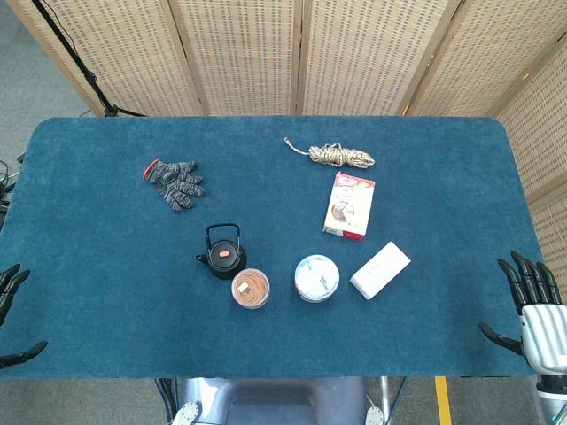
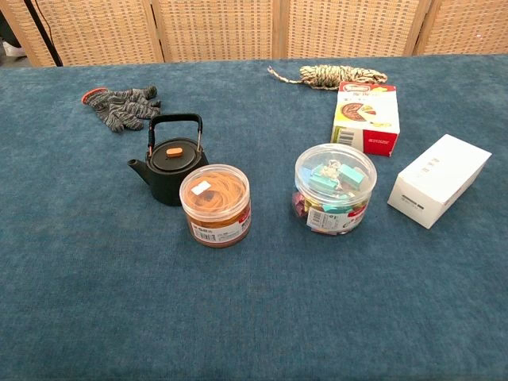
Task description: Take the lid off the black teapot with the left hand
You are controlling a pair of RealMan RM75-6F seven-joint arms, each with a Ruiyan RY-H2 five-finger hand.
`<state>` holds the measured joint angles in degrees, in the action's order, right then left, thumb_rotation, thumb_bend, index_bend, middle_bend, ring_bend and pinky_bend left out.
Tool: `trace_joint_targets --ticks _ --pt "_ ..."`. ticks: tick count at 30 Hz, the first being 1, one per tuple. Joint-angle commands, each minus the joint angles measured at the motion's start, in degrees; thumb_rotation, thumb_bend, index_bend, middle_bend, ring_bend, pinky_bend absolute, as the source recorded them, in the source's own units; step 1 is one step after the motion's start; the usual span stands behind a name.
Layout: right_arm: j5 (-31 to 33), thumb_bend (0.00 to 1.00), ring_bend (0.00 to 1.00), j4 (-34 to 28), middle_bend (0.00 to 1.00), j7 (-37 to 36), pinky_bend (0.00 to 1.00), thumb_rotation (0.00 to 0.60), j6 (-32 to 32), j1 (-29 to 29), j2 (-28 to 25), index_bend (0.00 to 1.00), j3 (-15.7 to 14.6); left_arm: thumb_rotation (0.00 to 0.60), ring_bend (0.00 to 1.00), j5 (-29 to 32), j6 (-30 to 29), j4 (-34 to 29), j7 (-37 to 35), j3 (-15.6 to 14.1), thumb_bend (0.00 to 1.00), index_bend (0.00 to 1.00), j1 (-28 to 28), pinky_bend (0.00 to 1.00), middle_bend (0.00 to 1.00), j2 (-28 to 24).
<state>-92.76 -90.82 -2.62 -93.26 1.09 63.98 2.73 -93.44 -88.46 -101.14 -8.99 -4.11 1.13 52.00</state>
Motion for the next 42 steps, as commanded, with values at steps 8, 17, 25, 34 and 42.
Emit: trace_joint_targets --ticks 8,17,25,34,42 --pt "0.02 0.0 0.0 -0.46 0.0 -0.52 0.0 0.6 -0.09 -0.12 -0.52 0.0 0.01 0.6 0.0 0.1 2.13 -1.95 1.01 0.11 0.0 0.0 -1.25 0.0 0.0 -0.09" --pt "0.59 0.0 0.0 -0.79 0.0 -1.89 0.0 0.6 -0.05 -0.21 -1.21 0.0 0.3 0.6 0.0 2.8 11.06 -13.41 7.54 5.22 0.02 0.0 -9.93 0.0 0.0 -2.99" --pt "1.28 0.0 0.0 -0.61 0.0 -4.05 0.0 0.6 0.24 -0.17 -2.0 0.0 0.63 0.6 0.0 14.74 24.43 -18.25 18.68 12.69 0.14 0.19 -22.79 0.0 0.0 3.45" --pt "2.43 0.0 0.0 -0.19 0.0 -7.87 0.0 0.6 0.78 -0.17 -3.26 0.0 1.03 0.6 0.0 36.48 23.36 -19.01 41.99 17.9 0.31 0.35 -34.72 0.0 0.0 19.26" --pt "3.06 0.0 0.0 0.17 0.0 -11.71 0.0 0.6 1.63 -0.02 -4.52 0.0 1.16 0.6 0.0 53.15 16.01 -13.34 56.4 20.91 0.32 0.36 -43.84 0.0 0.0 34.18"
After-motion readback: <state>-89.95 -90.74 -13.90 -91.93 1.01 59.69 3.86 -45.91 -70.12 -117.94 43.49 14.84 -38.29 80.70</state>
